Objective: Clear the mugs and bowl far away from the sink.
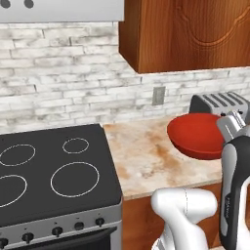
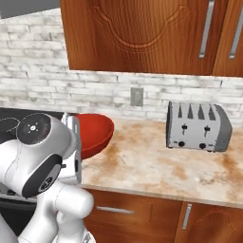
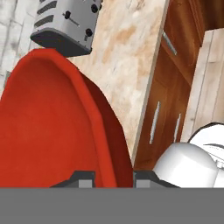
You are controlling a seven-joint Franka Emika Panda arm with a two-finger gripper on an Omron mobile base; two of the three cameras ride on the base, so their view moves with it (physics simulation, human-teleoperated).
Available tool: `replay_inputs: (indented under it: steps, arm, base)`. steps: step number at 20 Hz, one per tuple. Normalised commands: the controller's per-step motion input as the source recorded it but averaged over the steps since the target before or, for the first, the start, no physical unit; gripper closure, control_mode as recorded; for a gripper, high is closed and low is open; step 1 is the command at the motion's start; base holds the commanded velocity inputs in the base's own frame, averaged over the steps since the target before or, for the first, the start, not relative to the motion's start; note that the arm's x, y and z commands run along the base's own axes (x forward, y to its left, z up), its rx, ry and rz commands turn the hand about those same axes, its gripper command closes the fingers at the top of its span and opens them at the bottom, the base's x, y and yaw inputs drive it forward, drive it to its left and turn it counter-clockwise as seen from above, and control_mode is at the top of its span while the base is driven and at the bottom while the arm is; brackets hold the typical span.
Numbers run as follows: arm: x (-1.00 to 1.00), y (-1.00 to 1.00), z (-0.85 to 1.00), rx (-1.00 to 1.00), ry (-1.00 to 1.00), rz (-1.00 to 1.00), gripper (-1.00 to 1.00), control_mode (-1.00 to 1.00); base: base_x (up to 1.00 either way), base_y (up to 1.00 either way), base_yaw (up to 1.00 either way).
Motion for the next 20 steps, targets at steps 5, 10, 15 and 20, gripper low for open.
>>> replay_inputs:
  steps: [5, 10, 15, 20]
  arm:
    - [0.23, 0.0, -0.61, 0.04, 0.0, 0.11, 1.0, -1.0]
    - [0.52, -0.02, -0.79, 0.02, -0.08, 0.12, 1.0, -1.0]
    - [0.79, 0.0, -0.66, 0.01, -0.07, 0.09, 1.0, -1.0]
    - [0.95, 0.0, -0.58, 0.0, -0.05, 0.11, 1.0, -1.0]
  base:
    - [0.02, 0.0, 0.04]
    - [0.0, 0.0, 0.0]
    - [0.0, 0.0, 0.0]
    - [0.0, 0.0, 0.0]
